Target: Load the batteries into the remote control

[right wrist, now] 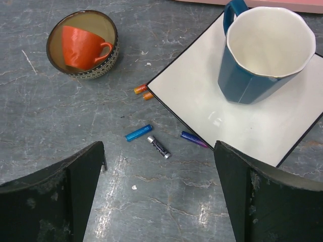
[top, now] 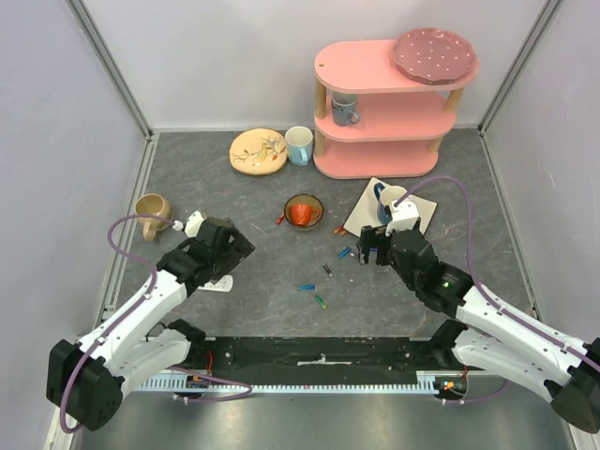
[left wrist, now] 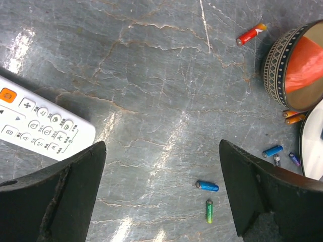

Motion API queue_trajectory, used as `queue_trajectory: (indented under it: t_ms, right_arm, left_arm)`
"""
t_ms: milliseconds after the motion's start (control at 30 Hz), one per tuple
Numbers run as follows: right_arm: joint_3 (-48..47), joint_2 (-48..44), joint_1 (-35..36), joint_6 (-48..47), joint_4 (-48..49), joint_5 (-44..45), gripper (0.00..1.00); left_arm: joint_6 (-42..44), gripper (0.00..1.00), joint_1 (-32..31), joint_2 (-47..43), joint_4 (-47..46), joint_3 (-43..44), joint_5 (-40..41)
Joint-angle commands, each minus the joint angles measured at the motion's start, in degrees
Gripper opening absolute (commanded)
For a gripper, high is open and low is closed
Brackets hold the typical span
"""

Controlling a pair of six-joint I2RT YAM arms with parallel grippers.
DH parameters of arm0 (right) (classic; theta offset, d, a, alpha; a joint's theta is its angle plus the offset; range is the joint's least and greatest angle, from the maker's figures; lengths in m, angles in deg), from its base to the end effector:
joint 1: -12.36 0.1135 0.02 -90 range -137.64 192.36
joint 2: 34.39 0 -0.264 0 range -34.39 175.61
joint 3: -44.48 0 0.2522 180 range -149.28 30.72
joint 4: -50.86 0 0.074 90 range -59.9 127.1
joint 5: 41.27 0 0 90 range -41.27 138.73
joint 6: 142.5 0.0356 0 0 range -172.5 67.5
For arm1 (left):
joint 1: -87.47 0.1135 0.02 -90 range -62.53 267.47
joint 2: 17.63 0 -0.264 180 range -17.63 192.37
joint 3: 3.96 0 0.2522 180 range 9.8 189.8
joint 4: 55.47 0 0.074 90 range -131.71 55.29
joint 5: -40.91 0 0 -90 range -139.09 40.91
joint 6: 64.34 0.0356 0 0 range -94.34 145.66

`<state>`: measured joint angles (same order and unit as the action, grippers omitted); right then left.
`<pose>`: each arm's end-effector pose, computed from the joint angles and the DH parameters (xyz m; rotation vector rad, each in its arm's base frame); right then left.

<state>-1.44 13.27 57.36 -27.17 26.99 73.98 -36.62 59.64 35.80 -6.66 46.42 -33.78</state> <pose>0.1451 0.1236 0.2551 -0.0628 1.9885 0.3536 0.1649 -0.0764 0.2269 -0.8392 2.3201 -0.3690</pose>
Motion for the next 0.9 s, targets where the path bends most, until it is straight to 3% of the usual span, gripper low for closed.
queue_trajectory:
  t_ms: [0,233,333,400,433,633,867]
  right_arm:
    - [0.26,-0.46,0.09,-1.06,2.37,-2.31,0.98]
    - [0.43,-0.11,-0.08,-1.42,3.25,-3.90,0.98]
    - [0.61,-0.11,0.01,-1.24,3.52,-4.60,0.98]
    - [0.78,-0.02,0.01,-1.24,3.95,-5.30,0.98]
    - [0.87,-0.02,-0.08,-1.07,4.13,-5.48,0.98]
    - [1.49,0.51,0.01,-0.54,5.10,-7.67,0.98]
    - [2.54,-1.86,0.09,-0.10,5.01,-8.56,0.98]
  left_arm:
    - [-4.16,0.99,-0.03,-0.61,1.69,-0.06,4.02]
    - [-1.09,0.98,-0.03,-3.15,3.62,-1.02,6.40]
    - [-5.64,0.92,-0.03,-7.45,7.82,-2.16,9.46]
    - [-13.27,0.90,-0.03,-9.47,12.39,-2.08,13.93]
    - [-19.05,0.90,-0.03,-9.40,17.81,-1.56,15.09]
    - [-33.14,0.91,0.06,-2.82,28.83,0.29,14.05]
    - [-38.00,0.88,0.41,-1.14,24.99,-2.96,12.29]
